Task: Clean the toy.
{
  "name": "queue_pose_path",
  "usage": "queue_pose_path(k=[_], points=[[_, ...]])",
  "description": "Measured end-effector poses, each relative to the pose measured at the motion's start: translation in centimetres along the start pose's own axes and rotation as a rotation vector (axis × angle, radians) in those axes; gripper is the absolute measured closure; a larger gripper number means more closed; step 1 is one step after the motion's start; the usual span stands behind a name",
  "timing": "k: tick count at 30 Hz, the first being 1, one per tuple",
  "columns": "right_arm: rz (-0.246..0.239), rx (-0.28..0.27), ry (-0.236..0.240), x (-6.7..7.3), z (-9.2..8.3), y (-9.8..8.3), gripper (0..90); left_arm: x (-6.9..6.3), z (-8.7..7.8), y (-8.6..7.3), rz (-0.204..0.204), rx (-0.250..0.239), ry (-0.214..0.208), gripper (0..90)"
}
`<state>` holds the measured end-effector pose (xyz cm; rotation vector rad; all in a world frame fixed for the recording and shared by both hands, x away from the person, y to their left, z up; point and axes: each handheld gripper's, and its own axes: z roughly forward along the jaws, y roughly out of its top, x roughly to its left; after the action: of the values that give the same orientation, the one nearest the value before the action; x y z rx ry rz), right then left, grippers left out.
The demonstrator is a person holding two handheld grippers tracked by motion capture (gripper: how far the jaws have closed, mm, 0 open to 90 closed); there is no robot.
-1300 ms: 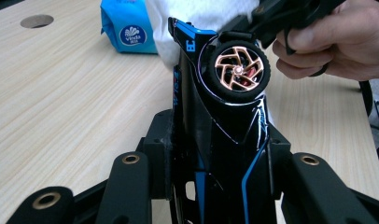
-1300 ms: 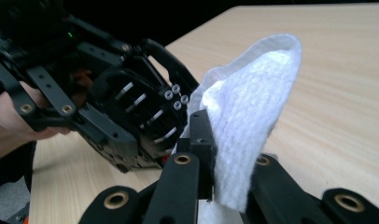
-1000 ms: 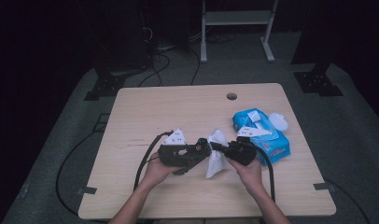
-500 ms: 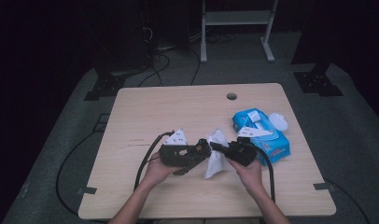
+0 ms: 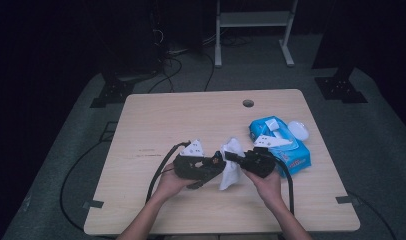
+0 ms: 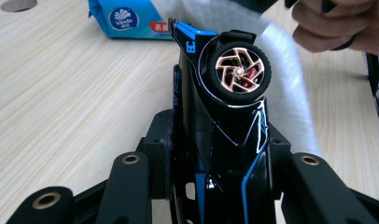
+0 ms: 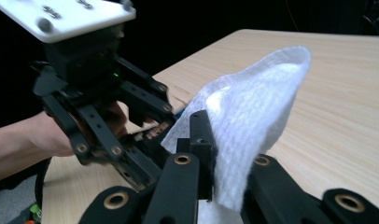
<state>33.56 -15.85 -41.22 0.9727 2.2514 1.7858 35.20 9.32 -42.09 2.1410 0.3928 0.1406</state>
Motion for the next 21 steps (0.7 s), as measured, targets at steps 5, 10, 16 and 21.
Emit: queue_pose_path(k=[5, 10, 16, 21], points=[[0.031, 0.004, -0.007, -0.7, 0.0, -1.0, 86.3, 0.1, -0.2, 0.0, -0.005, 0.002, 0.001, 57.4], [0.056, 0.07, -0.041, -1.7, 0.2, -2.4, 86.1, 0.4, 0.4, -0.3, -0.018, 0.022, -0.012, 57.4], [0.047, 0.042, -0.065, -1.9, -0.8, -1.6, 86.1, 0.8, 2.0, -0.2, -0.025, 0.106, -0.021, 57.4], [0.022, 0.055, -0.072, -1.6, -1.1, -1.4, 86.1, 1.1, 3.1, 0.2, -0.041, 0.17, -0.031, 57.4]])
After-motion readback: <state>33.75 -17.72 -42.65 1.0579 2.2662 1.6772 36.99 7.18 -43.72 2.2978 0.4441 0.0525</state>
